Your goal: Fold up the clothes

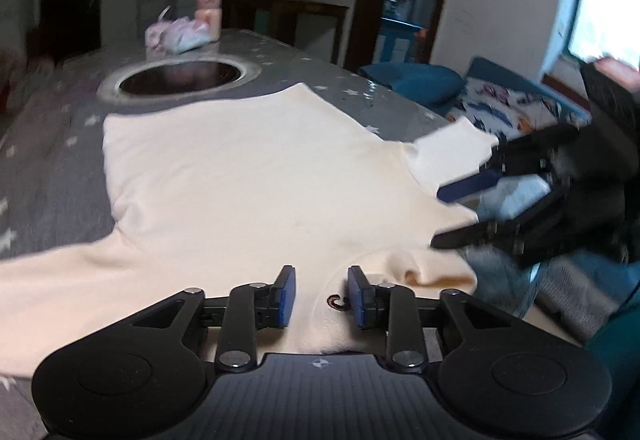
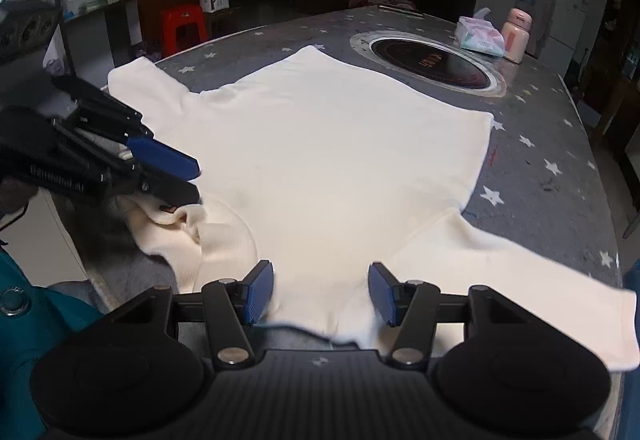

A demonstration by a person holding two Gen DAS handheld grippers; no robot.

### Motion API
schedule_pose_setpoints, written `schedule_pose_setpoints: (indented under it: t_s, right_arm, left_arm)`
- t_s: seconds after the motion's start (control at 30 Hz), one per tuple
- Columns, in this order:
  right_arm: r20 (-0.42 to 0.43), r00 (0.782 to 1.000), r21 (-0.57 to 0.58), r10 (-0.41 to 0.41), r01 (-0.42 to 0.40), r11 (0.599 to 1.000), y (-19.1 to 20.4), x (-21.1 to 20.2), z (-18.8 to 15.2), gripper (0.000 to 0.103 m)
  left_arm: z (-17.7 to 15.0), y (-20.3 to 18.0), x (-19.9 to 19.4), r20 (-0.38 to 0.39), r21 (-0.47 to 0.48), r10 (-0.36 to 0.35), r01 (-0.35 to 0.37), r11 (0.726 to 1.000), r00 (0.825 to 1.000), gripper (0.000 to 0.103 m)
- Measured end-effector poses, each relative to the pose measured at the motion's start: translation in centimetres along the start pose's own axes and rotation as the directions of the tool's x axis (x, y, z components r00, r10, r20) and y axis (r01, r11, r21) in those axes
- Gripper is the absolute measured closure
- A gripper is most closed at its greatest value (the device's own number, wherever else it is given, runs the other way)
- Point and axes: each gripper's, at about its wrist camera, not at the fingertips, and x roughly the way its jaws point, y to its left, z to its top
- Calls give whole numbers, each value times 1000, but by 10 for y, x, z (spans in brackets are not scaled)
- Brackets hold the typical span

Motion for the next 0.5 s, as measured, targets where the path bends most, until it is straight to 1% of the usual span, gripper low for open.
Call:
schedule_pose_setpoints:
  t_s: [0.03, 0.1, 0.17, 0.2, 0.27, 0.37, 0.47, 0.5]
  right_arm:
    - [6, 1000, 29, -2, 1, 1000, -5, -3, -1, 49]
    - [23, 1000, 96, -12, 9, 995, -17, -9, -3, 49]
    - [40, 998, 164, -42, 34, 986, -31, -15, -6, 49]
    - [47, 996, 209, -72, 61, 976, -43, -19, -9, 49]
    - [45, 989, 272, -141, 124, 954, -64, -25, -15, 49]
    - [14, 967, 350, -256, 235, 907, -96, -28, -27, 49]
    - [-23, 943, 441, -333, 309, 843, -127, -30, -42, 49]
    - [-34, 934, 464, -356, 330, 822, -135, -30, -46, 49]
  left_arm:
    - [0, -2, 0, 0, 15, 3, -3, 1000, 1000, 69]
    - [2, 0, 0, 4, 10, 3, -3, 1000, 1000, 69]
    - [5, 2, 0, 8, 5, 4, -4, 1000, 1000, 68]
    - [7, 3, -1, 17, 5, 8, -8, 1000, 1000, 67]
    - [13, 5, -3, 36, 2, 17, -17, 1000, 999, 60]
    - [20, 8, -1, 51, -18, 29, -28, 999, 998, 58]
    - [26, 11, 3, 56, -46, 40, -37, 998, 998, 49]
    - [27, 12, 5, 54, -52, 42, -40, 998, 998, 47]
